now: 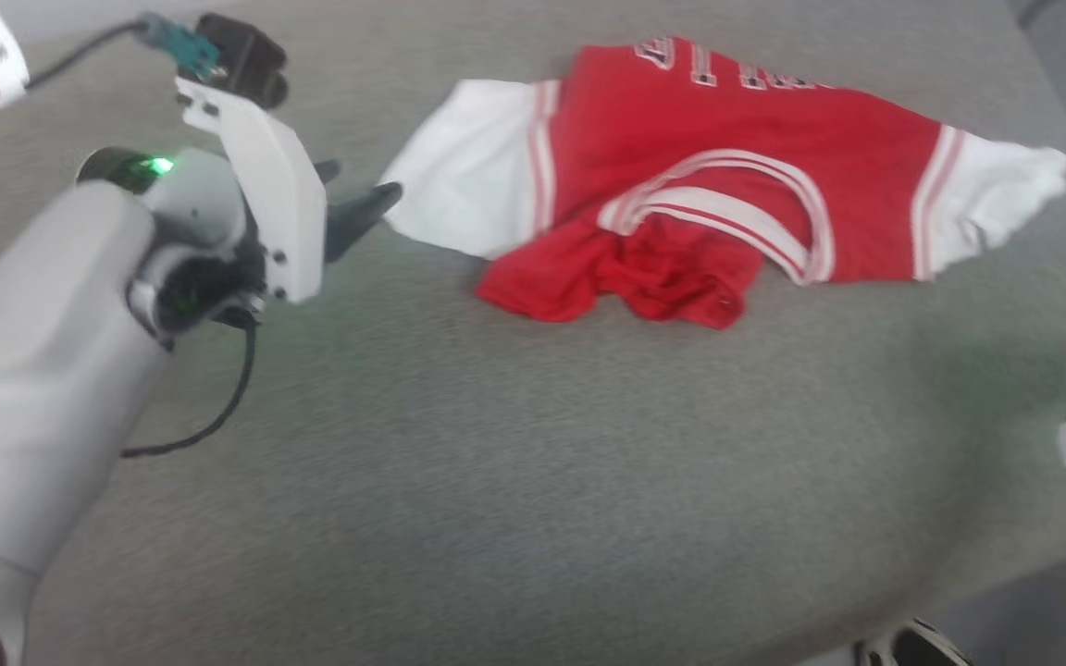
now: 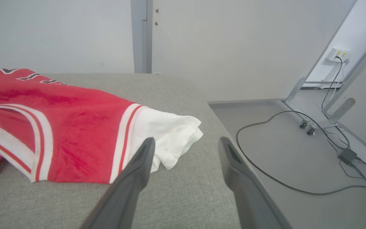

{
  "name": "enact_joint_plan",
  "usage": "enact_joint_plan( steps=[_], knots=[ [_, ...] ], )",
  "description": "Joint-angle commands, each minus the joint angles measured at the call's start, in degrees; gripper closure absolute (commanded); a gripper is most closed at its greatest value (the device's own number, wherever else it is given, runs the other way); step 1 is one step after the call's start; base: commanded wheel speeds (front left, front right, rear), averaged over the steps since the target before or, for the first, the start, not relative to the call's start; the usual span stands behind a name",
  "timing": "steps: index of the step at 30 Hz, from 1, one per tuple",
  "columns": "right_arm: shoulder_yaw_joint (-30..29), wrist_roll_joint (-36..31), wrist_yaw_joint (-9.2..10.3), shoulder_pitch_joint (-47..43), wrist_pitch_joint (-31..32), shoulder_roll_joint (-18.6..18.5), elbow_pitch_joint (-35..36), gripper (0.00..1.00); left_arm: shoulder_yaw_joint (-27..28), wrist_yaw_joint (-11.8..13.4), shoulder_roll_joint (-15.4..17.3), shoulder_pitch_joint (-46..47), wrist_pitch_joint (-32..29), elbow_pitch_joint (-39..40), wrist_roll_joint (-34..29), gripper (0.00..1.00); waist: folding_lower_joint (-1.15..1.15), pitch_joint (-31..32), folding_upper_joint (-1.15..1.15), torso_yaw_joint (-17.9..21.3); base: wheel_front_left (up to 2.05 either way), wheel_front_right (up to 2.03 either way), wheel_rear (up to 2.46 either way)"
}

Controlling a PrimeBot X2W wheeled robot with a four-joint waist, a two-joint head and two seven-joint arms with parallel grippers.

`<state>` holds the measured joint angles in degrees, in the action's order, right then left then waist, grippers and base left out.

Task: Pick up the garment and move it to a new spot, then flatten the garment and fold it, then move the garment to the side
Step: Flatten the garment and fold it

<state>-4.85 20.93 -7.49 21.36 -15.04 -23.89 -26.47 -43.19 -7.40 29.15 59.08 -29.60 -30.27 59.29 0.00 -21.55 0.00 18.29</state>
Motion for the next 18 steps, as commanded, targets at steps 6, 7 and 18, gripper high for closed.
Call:
enact_joint_plan(
  steps=[6,7,18],
  knots=[
    [0.7,-1.0,-0.01,-1.2,-0.2,3.0,3.6,0.0,-2.6,-0.1,-0.4,5.4,-9.3,-9.6,2.2,0.0,0.0,-4.0,0.0,5.4,0.0,0.0,0.0],
    [0.7,-1.0,-0.01,-1.3,-0.2,3.2,3.6,0.0,-2.9,-0.1,-0.7,5.7,-10.2,-10.7,2.5,0.0,0.0,-4.4,0.0,5.6,0.0,0.0,0.0],
    [-0.2,-2.7,-0.01,-0.6,-0.2,2.7,5.6,0.0,-4.8,-0.1,-3.1,6.6,-13.2,-13.4,6.5,1.0,0.0,-4.4,0.0,3.3,0.0,0.0,0.0]
  ],
)
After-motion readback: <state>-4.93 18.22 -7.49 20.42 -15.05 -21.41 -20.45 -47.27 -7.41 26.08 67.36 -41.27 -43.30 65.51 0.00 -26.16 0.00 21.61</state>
